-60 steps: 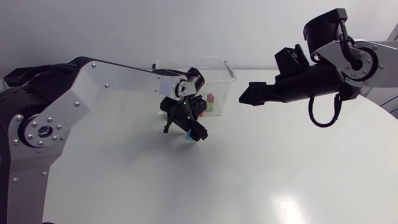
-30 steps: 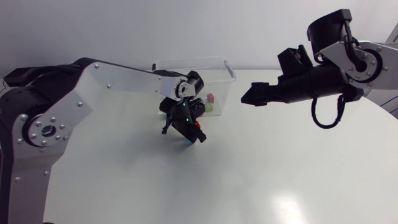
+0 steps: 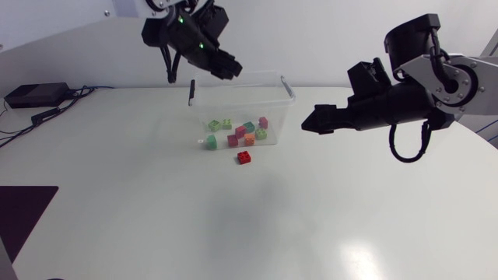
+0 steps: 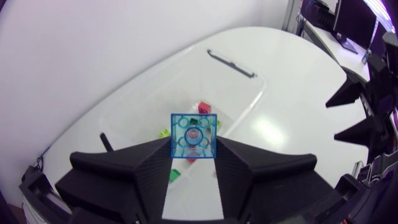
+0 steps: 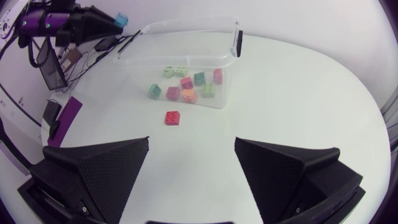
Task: Place the duplo bricks in the container
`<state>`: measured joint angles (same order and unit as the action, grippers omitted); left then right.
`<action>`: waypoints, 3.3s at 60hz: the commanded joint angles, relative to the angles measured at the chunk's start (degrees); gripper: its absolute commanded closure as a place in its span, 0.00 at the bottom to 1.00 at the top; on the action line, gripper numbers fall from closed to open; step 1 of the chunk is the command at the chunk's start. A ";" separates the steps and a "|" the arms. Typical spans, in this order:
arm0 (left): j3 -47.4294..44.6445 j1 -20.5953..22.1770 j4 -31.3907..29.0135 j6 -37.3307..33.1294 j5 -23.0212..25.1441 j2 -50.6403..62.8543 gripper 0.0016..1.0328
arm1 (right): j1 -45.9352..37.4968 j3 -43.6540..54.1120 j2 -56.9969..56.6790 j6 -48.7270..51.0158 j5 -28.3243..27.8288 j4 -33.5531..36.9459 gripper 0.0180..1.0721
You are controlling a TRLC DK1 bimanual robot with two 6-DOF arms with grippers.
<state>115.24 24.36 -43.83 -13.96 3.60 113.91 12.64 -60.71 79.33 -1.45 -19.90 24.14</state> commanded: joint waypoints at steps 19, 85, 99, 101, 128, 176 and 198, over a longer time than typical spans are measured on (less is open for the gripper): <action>12.20 -1.60 -0.81 0.68 -1.75 13.80 0.05 | 0.28 2.96 -2.07 0.66 -0.49 -0.15 0.05; -38.42 5.35 17.12 -19.97 7.04 -6.59 0.07 | 1.77 4.11 -1.55 1.10 -0.14 0.20 0.05; -33.33 5.96 17.12 -22.96 9.06 1.58 0.07 | 2.12 4.55 -1.37 1.10 0.21 -0.06 0.05; -32.80 6.05 17.03 -23.22 9.32 2.37 0.07 | 2.03 4.72 -1.37 1.19 0.21 -0.06 0.05; -25.59 5.17 15.71 -25.16 9.41 10.37 0.07 | 1.51 5.78 -0.67 1.63 0.04 -1.38 0.05; -17.07 3.94 7.01 -27.00 12.93 15.29 0.07 | 1.24 6.30 -0.67 1.81 -0.14 -2.08 0.05; -14.17 3.33 6.57 -27.00 12.93 17.58 0.07 | 0.80 6.04 -0.40 2.16 -0.23 -2.08 0.05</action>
<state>98.91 28.45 -36.56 -39.55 16.05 129.80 13.96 -55.77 77.82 0.05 -19.75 22.46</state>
